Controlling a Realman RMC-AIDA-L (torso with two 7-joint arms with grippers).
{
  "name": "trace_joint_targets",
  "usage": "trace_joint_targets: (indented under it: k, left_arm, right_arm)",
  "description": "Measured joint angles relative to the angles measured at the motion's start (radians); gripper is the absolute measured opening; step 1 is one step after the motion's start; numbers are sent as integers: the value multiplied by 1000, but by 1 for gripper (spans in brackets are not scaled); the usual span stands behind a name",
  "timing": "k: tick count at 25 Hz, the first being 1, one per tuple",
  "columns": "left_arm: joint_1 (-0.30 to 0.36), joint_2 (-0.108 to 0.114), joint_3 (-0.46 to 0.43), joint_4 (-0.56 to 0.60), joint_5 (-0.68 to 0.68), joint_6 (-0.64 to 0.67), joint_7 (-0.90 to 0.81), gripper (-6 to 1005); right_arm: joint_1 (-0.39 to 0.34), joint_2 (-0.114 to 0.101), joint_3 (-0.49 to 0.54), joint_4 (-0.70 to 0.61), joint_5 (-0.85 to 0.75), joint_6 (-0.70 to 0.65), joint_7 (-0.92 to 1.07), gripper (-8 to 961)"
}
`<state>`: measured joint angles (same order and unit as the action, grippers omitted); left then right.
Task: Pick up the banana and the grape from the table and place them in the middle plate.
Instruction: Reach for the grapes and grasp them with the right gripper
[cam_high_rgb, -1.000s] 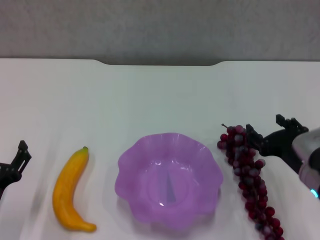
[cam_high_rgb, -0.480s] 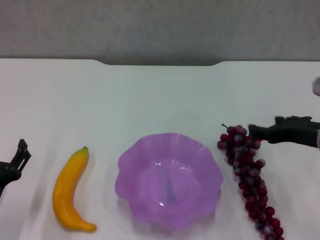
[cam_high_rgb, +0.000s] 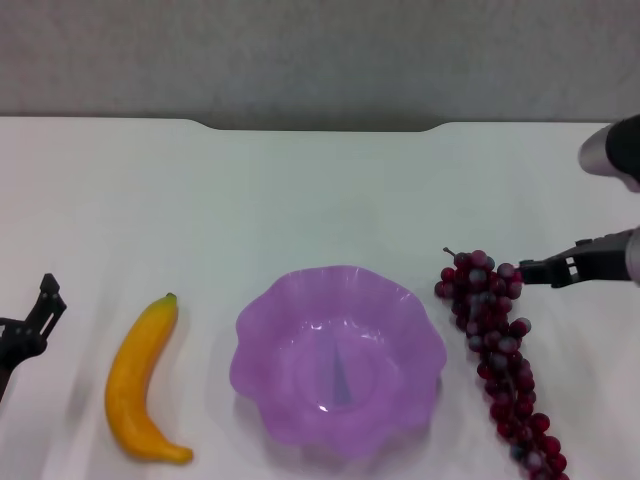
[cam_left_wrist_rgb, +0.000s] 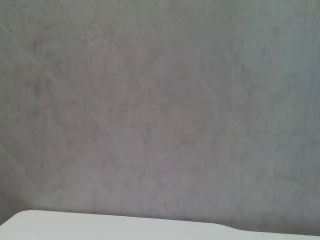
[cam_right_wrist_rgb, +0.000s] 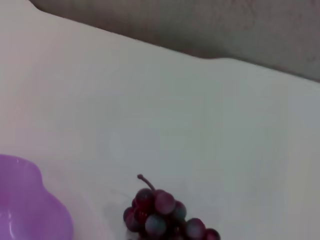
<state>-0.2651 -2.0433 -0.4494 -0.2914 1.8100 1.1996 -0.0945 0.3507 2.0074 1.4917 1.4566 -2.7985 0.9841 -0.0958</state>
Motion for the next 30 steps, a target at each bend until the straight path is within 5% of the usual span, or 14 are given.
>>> trace_joint_targets:
  k: [11,30]
  left_arm:
    - [-3,0,0,2,0,-2,3,907]
    - [-6,-2,0,1,0,-17,6,907]
  right_arm:
    - [49,1,-69,-257,57,-157,43,787]
    - [80,1,-162,-375,156,-277,35,774]
